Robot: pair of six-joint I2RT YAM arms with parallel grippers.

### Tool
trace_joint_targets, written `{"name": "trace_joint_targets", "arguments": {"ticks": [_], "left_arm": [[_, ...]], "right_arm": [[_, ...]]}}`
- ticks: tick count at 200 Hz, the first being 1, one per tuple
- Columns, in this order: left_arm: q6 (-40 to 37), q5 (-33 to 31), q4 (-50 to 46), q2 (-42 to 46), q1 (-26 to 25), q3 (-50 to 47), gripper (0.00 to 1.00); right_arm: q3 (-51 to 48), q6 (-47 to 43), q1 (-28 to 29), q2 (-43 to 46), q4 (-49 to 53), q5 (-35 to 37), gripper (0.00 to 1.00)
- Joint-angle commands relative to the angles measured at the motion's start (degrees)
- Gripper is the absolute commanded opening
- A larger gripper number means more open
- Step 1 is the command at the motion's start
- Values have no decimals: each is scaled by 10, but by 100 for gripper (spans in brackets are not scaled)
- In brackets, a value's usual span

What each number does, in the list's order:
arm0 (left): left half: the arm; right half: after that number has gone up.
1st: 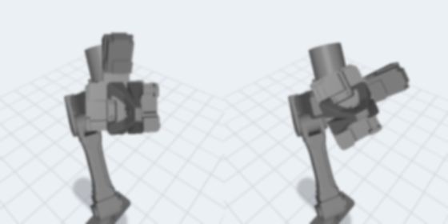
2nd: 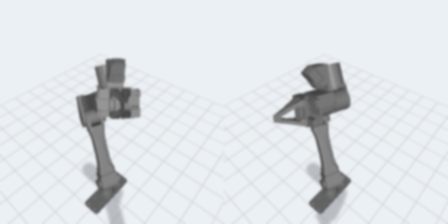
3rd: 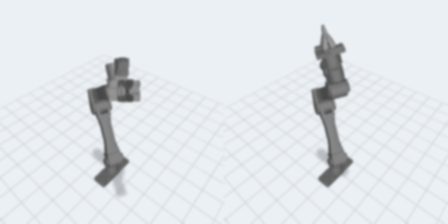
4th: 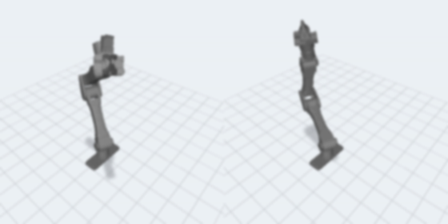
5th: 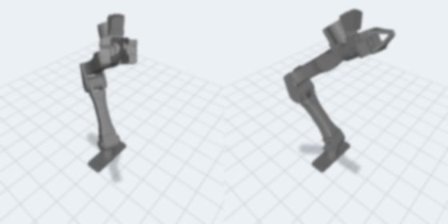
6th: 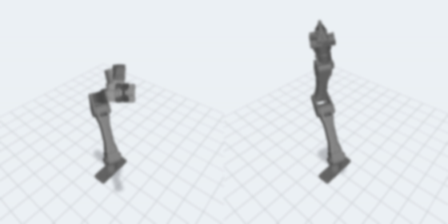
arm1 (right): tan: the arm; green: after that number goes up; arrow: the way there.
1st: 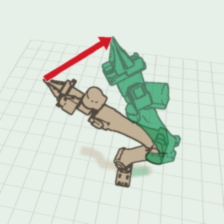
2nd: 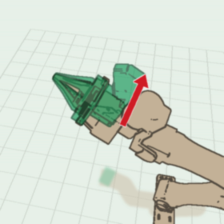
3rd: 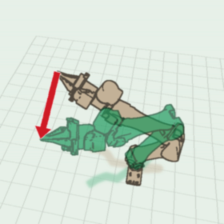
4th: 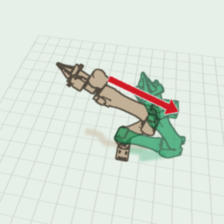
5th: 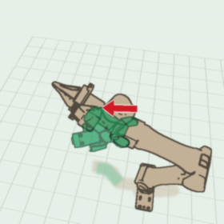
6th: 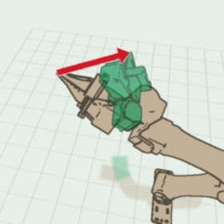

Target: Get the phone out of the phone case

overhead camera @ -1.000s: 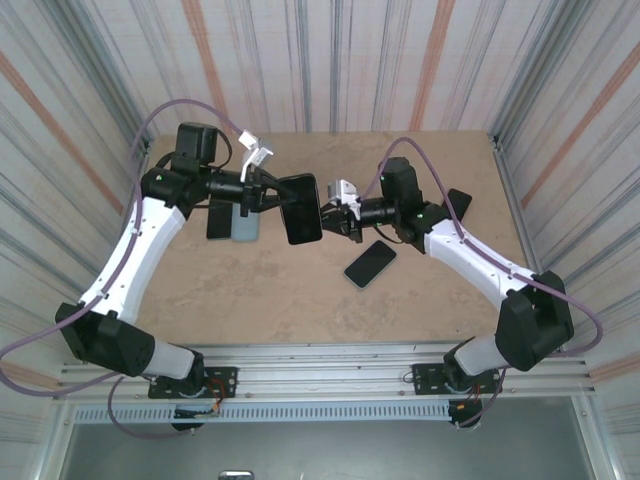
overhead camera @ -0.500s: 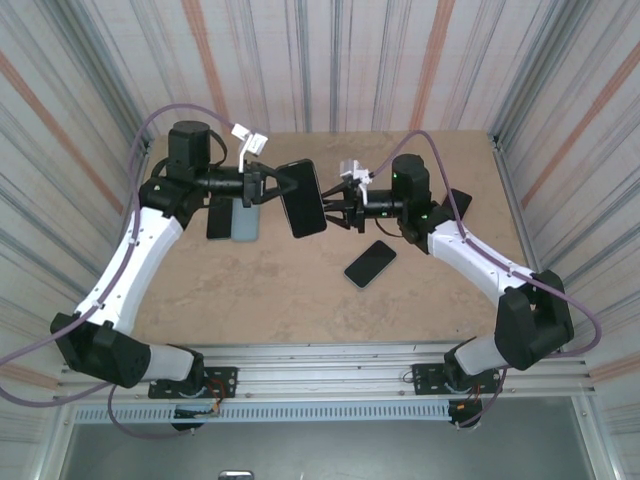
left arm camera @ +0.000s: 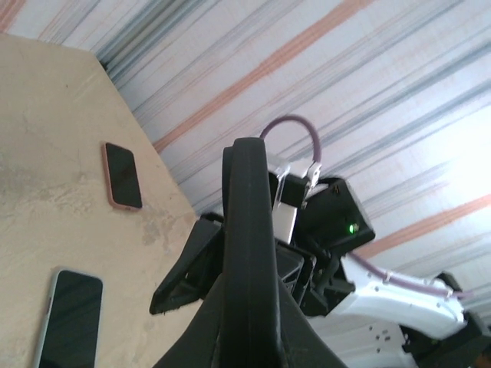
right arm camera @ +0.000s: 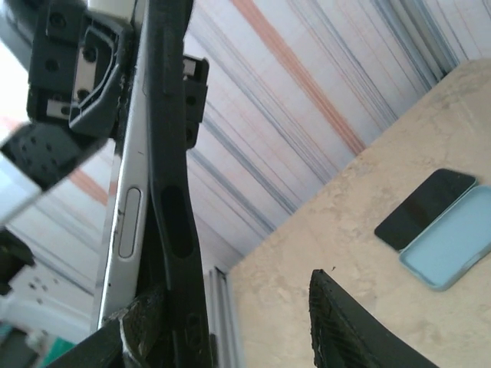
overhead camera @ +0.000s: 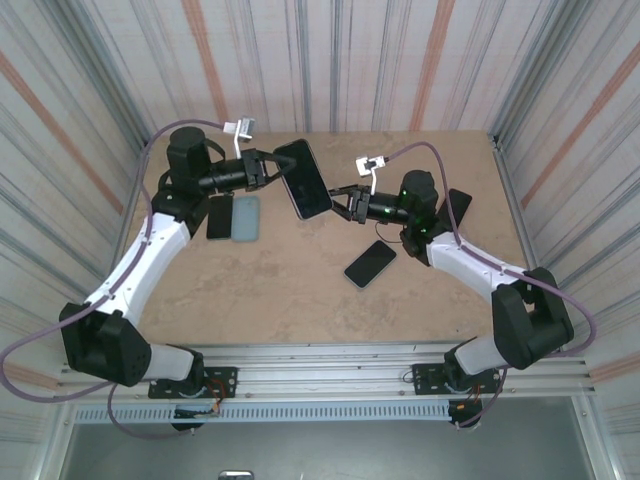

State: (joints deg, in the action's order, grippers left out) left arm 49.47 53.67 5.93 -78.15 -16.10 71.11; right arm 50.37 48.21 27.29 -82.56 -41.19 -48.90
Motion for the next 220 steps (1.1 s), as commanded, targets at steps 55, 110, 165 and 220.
{"name": "trace_joint_targets", "arguments": {"ticks": [55, 110, 165, 220], "left_arm": [[133, -92, 158, -53, -18, -36, 0], [143, -92, 166, -70, -16, -43, 4], [152, -108, 168, -85, -10, -49, 25], [157, -109, 172, -99, -10, -42, 47]], "right_arm": [[-18, 279, 18, -25, -225, 47, 34], [-22, 298, 13, -34, -241, 47, 18], [-31, 336, 3, -54, -270, 58, 5], [-33, 353, 0, -74, -284, 69, 1]]}}
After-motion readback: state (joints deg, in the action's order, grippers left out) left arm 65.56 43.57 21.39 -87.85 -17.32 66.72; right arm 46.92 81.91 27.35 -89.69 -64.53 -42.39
